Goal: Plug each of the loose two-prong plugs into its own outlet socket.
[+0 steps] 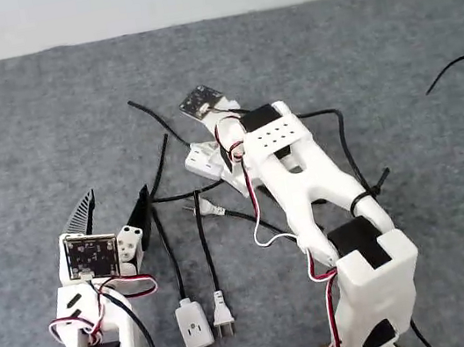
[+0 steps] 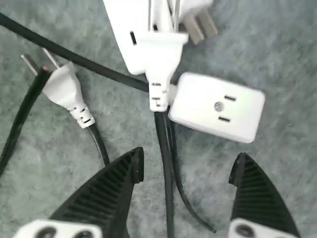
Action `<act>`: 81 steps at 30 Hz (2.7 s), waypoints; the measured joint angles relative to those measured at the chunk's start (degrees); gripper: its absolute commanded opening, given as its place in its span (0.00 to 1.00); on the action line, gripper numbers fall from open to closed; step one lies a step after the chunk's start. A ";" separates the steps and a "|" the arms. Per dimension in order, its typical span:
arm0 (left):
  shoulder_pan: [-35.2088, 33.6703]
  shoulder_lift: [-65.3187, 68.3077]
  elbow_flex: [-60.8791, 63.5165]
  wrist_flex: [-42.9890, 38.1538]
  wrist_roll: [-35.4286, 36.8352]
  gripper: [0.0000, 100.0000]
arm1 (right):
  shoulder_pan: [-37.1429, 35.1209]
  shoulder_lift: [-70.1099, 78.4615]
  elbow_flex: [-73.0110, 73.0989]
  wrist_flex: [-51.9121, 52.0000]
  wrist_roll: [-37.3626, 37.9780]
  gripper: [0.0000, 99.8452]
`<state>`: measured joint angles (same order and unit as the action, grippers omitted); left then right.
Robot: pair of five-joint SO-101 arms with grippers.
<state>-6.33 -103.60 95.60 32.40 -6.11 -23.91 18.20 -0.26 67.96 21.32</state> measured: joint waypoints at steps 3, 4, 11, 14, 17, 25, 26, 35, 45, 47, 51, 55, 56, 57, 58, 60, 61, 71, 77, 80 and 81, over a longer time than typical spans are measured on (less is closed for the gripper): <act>0.00 0.00 0.00 0.00 0.00 0.28 | 0.09 0.00 0.00 -3.43 1.41 0.27; 0.00 0.00 0.00 0.00 0.00 0.28 | 0.26 0.44 0.00 -4.13 1.58 0.27; 0.00 0.00 0.00 0.00 0.00 0.28 | 0.62 6.95 -4.13 -5.01 1.93 0.27; -0.09 0.00 0.00 0.00 0.00 0.28 | 0.70 8.44 -5.01 -5.01 1.93 0.27; -0.09 0.00 0.00 0.00 0.00 0.28 | 0.97 9.93 -5.89 -4.66 1.93 0.27; -0.09 0.00 0.00 0.00 0.00 0.28 | 1.23 14.42 -9.58 -5.54 1.93 0.26; -0.09 0.00 0.00 0.00 0.00 0.28 | 1.23 14.86 -10.02 -5.54 1.93 0.25; -0.09 0.00 0.00 0.00 0.00 0.28 | 4.48 15.91 -14.33 -5.89 1.93 0.04; -0.09 0.00 0.00 0.00 0.00 0.28 | 5.10 15.91 -15.30 -6.24 2.02 0.01; -0.09 0.00 0.00 0.00 0.00 0.28 | 5.10 15.91 -15.30 -6.24 2.02 0.01; -0.09 0.00 0.00 0.00 0.00 0.28 | 5.10 15.91 -15.56 -6.24 2.02 0.01; -0.09 0.00 0.00 0.00 0.00 0.28 | 5.10 15.91 -15.56 -6.24 2.02 0.01; -0.09 0.00 0.00 0.00 0.00 0.28 | 5.10 15.91 -15.56 -6.24 2.02 0.01; -0.09 0.00 0.00 0.00 0.00 0.28 | 5.10 15.91 -15.56 -6.24 2.02 0.01; -0.09 0.00 0.00 0.00 0.00 0.28 | 5.10 15.91 -15.56 -6.24 2.02 0.01; -0.09 0.00 0.00 0.00 0.00 0.28 | 5.10 15.91 -15.56 -6.07 2.02 0.01; -0.09 0.00 0.00 0.00 0.00 0.28 | 5.10 15.91 -15.56 -6.07 2.02 0.01; -0.09 0.00 0.00 0.00 0.00 0.28 | 5.10 15.91 -15.56 -6.07 2.02 0.01; -0.09 0.00 0.00 0.00 0.00 0.28 | 5.10 15.91 -15.65 -5.27 2.02 0.14; -0.09 0.00 0.00 0.00 0.00 0.28 | 5.01 16.09 -17.14 -2.46 2.02 0.18; -0.09 0.00 0.00 0.00 0.00 0.28 | 4.92 16.70 -17.85 -1.14 2.02 0.18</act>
<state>-6.42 -103.60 95.60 32.40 -6.11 -18.99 34.90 -18.11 66.81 23.34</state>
